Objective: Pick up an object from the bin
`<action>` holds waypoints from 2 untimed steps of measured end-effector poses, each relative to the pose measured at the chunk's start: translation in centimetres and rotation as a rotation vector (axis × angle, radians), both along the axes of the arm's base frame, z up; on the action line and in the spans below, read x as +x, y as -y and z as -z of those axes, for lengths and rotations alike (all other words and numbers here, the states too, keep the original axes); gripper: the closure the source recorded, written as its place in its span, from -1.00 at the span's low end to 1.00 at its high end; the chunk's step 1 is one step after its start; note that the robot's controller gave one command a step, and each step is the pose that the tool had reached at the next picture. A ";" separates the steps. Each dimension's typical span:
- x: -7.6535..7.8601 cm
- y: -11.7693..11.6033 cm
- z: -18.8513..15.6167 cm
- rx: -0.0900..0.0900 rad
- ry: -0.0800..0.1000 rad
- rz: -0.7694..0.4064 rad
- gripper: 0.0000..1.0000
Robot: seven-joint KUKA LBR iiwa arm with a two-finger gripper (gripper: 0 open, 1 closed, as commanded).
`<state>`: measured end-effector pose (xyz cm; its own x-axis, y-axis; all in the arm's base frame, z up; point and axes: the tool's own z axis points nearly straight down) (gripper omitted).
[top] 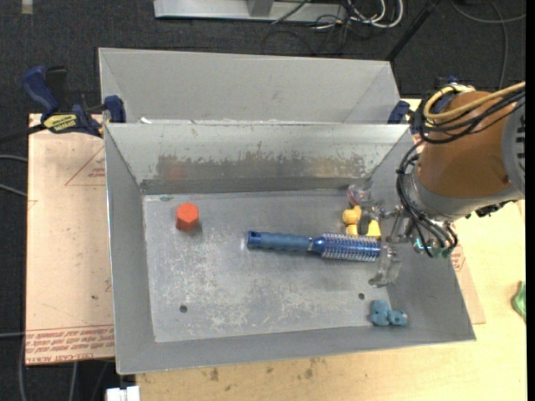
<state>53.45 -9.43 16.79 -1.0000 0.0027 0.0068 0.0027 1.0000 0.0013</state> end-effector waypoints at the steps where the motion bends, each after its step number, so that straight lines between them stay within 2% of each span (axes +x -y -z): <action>1: 3.9 -0.5 8.3 0.001 0.004 -0.082 -1.00; 2: 7.8 -2.3 9.9 0.000 0.011 -0.134 -1.00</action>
Offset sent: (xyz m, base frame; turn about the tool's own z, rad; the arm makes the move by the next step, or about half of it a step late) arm 0.0390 0.0041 -0.0778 -0.0830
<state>61.27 -7.13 6.91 -0.9914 -0.1307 -0.0041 -0.1307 0.9914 0.0008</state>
